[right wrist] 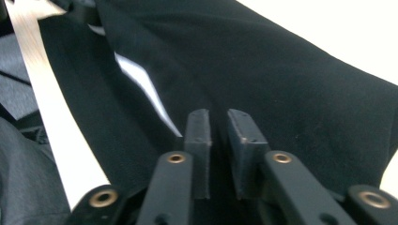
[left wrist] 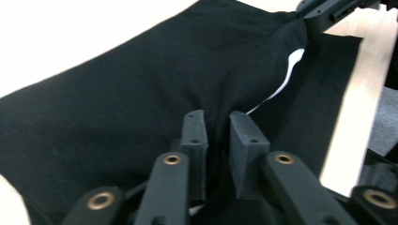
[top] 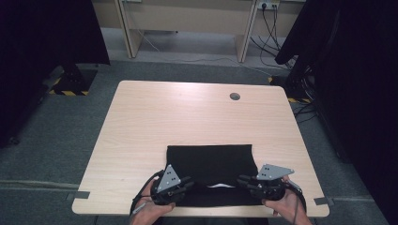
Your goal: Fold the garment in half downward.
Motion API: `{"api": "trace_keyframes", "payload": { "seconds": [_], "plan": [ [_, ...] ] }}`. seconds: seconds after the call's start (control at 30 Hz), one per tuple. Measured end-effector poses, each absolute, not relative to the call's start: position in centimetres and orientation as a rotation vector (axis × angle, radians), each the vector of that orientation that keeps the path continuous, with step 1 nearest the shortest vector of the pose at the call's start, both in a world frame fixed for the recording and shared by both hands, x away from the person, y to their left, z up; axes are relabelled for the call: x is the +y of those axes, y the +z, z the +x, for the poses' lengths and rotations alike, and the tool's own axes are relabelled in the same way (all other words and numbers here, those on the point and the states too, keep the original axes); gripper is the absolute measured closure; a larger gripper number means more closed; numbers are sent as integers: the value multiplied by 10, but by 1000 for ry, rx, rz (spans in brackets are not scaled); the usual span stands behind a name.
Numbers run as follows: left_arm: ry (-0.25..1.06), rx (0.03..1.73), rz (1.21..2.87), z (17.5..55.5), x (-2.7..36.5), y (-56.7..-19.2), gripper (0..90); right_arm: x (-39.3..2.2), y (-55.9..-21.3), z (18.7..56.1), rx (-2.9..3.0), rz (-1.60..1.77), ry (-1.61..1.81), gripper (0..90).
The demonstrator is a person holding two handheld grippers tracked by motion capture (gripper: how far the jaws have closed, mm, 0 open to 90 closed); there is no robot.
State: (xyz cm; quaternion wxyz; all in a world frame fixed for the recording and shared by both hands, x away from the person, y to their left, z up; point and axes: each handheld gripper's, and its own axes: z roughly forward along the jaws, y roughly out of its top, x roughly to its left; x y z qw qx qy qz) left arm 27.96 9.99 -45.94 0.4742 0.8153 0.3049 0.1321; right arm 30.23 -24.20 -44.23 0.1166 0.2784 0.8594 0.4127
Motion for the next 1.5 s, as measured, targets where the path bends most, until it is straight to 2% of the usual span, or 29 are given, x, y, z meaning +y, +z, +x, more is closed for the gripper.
{"api": "trace_keyframes", "payload": {
  "seconds": [0.1, 0.23, 0.43, 0.53, 0.67, 0.9, 1.23, 1.37, 1.5],
  "plan": [
    [288, 754, 1955, 279, 102, -455, 646, -247, -436, 301, 2471, 849, 1246, 696],
    [296, 765, 1925, 281, 104, -449, 575, -250, -432, 308, 2439, 879, 1235, 674],
    [353, 892, 1951, 293, 113, -460, 459, -251, -450, 324, 2442, 942, 1143, 651],
    [374, 937, 1995, 294, 118, -469, 433, -252, -461, 330, 2462, 975, 1101, 639],
    [396, 975, 2030, 296, 122, -476, 424, -255, -472, 335, 2461, 980, 1075, 626],
    [394, 991, 2041, 307, 121, -483, 424, -253, -472, 338, 2453, 970, 1050, 614],
    [416, 1003, 2045, 344, 110, -483, 427, -262, -475, 379, 2406, 1063, 1084, 594],
    [416, 1009, 2040, 351, 109, -483, 427, -266, -471, 385, 2381, 1111, 1057, 503],
    [414, 1003, 2046, 350, 110, -483, 423, -278, -457, 371, 2281, 1173, 1035, 427]
  ]
}}
